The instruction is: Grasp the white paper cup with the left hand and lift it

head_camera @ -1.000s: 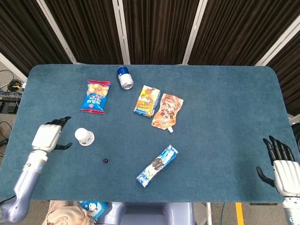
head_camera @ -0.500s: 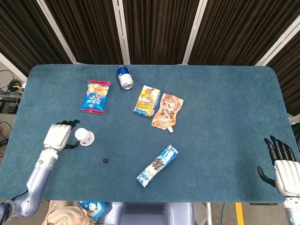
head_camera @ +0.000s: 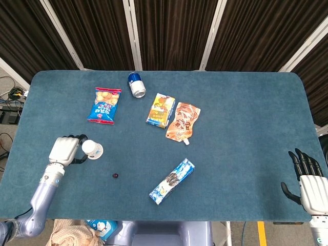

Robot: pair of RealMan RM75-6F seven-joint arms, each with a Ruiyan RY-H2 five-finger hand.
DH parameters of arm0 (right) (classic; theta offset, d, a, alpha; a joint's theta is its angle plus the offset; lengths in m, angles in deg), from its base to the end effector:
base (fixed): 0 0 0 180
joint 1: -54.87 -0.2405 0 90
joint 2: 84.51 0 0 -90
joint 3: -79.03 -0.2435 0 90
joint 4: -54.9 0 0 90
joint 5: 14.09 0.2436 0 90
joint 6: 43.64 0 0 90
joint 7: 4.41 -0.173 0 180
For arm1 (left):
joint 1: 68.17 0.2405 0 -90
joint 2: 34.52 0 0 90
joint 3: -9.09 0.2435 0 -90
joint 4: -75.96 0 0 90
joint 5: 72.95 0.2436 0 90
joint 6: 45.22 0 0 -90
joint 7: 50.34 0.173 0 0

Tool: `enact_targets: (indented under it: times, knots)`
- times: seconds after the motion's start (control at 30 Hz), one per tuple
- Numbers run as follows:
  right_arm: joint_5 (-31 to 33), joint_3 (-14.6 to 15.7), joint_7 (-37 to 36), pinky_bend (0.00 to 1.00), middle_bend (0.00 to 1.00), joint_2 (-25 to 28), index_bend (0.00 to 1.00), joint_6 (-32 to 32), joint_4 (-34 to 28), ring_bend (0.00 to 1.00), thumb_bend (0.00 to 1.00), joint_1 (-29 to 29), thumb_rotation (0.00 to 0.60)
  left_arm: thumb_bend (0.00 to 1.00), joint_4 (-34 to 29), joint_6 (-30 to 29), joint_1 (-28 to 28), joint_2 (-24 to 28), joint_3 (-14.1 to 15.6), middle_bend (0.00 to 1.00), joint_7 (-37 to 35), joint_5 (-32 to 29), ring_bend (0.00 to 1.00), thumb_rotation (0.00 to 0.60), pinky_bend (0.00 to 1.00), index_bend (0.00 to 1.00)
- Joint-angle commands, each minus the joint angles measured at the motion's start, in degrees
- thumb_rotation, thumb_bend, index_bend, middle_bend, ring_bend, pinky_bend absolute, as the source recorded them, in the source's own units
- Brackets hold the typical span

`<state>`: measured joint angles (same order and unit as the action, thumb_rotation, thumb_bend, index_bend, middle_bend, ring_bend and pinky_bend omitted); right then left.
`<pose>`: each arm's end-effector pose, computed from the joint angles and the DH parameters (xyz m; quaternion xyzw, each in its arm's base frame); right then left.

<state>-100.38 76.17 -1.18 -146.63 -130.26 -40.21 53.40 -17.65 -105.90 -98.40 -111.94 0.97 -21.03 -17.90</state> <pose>-0.3148 -0.1929 0.1326 0.5882 -0.3830 0.3684 0.6096 -0.2341 0.3325 0.0030 -0.6899 -0.4185 -0.2634 0.5287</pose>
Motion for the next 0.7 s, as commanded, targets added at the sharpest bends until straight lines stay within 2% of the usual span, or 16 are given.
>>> enact_targets:
  times: [0.03,0.33,0.6,0.7]
  knots:
    - [0.0,0.0,0.0,0.09,0.0,0.0,0.0,0.1,0.0,0.0,0.34,0.0,0.6,0.33,0.8,-0.3,-0.2,-0.7,0.2,0.5,-0.4,0.4,0.43,0.6,0.48,0.38]
    - [0.1,0.0,-0.2,0.09,0.0,0.2,0.0,0.1,0.0,0.0,0.34,0.0,0.6,0.33,-0.3,-1.7,0.2,0.0,1.0,0.53,-2.6,3.8,0.45,0.6,0.5,0.4]
    - [0.1,-0.1,0.0,0.09,0.0,0.1,0.0,-0.1,0.0,0.0,0.34,0.0,0.6,0.33,-6.6,-3.4,1.4,4.5,2.4,0.52,-6.0,10.5,0.45,0.6,0.5,0.4]
    - [0.2,-0.1,0.1,0.09,0.0,0.1,0.0,-0.1,0.0,0.0,0.34,0.0,0.6,0.33,-9.8,-3.9,2.1,5.9,3.9,0.52,-7.4,14.1,0.45,0.6,0.5,0.4]
